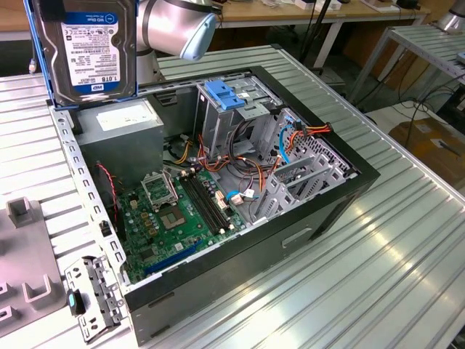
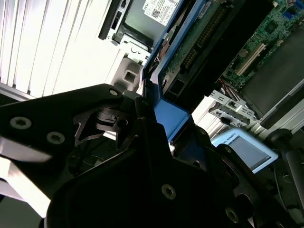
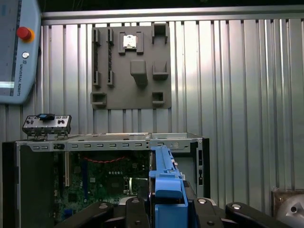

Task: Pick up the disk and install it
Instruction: 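Pick up the disk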

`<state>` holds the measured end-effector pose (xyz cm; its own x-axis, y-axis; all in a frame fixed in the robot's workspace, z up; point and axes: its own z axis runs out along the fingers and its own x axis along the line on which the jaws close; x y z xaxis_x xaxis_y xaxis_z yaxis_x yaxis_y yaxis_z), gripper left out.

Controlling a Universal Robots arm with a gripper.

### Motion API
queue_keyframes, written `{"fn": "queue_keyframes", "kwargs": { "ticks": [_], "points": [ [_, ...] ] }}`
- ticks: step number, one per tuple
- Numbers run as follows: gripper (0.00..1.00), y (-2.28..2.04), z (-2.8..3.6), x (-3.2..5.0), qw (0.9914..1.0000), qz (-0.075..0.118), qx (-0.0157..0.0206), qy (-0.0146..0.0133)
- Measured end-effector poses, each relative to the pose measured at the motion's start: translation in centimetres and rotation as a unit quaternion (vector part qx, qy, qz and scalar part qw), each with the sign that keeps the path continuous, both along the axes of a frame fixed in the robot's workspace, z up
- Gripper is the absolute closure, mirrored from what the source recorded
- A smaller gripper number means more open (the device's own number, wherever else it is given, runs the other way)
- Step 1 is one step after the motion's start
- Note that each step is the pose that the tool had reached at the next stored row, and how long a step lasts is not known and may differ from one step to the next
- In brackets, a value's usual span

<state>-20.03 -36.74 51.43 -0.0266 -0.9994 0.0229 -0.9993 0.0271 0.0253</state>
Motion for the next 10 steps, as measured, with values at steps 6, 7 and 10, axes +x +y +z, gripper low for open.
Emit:
{"fn": "queue_keyframes", "kwargs": {
  "ticks": [6, 7, 10],
  "points": [
    [0.63, 0.0, 0.0, 0.03, 1.0, 0.0, 0.0, 0.0],
    [0.63, 0.0, 0.0, 0.03, 1.0, 0.0, 0.0, 0.0],
    [0.63, 0.0, 0.0, 0.04, 1.0, 0.0, 0.0, 0.0]
  ]
}}
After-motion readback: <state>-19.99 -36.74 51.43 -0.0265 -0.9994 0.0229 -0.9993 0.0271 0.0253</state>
